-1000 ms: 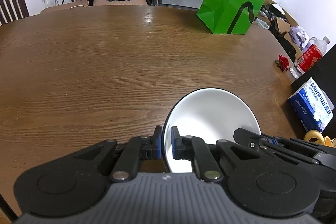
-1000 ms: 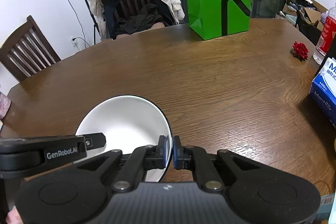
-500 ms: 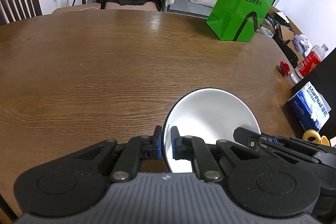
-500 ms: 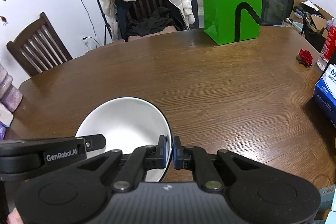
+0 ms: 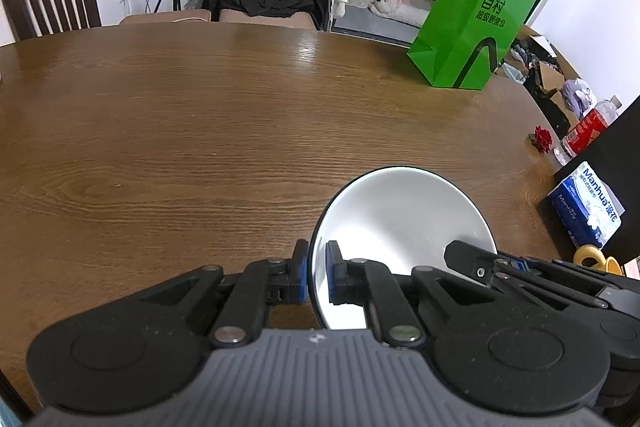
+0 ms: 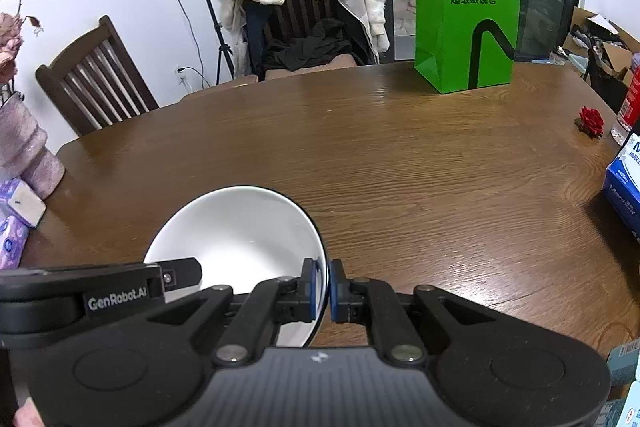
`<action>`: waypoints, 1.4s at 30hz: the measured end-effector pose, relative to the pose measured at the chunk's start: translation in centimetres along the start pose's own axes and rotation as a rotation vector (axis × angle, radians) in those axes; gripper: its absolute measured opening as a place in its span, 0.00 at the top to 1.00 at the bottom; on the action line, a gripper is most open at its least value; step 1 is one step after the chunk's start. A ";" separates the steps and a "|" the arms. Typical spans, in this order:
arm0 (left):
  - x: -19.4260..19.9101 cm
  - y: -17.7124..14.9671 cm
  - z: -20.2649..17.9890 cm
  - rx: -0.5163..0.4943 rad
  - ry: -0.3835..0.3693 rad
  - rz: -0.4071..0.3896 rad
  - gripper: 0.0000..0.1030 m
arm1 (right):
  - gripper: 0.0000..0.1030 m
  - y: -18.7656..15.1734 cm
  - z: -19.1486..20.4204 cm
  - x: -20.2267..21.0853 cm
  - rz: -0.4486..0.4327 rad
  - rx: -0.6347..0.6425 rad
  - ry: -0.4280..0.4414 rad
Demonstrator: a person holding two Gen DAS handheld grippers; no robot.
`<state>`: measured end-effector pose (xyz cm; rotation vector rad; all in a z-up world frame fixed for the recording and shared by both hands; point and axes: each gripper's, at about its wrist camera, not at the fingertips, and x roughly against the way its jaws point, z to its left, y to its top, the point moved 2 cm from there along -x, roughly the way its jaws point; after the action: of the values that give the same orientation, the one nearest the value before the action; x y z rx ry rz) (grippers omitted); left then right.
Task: Organize plates and bowls
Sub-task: 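Lift the white black-rimmed bowl with both grippers and carry it back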
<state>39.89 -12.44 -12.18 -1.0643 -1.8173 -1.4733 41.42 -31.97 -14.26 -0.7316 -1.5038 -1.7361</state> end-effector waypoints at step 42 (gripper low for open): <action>10.4 -5.5 8.6 0.089 0.054 -0.070 0.91 | 0.93 -4.5 11.5 6.1 -0.014 0.124 0.071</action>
<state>30.27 -2.11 -8.57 -0.9177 -1.8803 -1.4327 33.83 -21.27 -10.16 -0.5919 -1.5557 -1.6450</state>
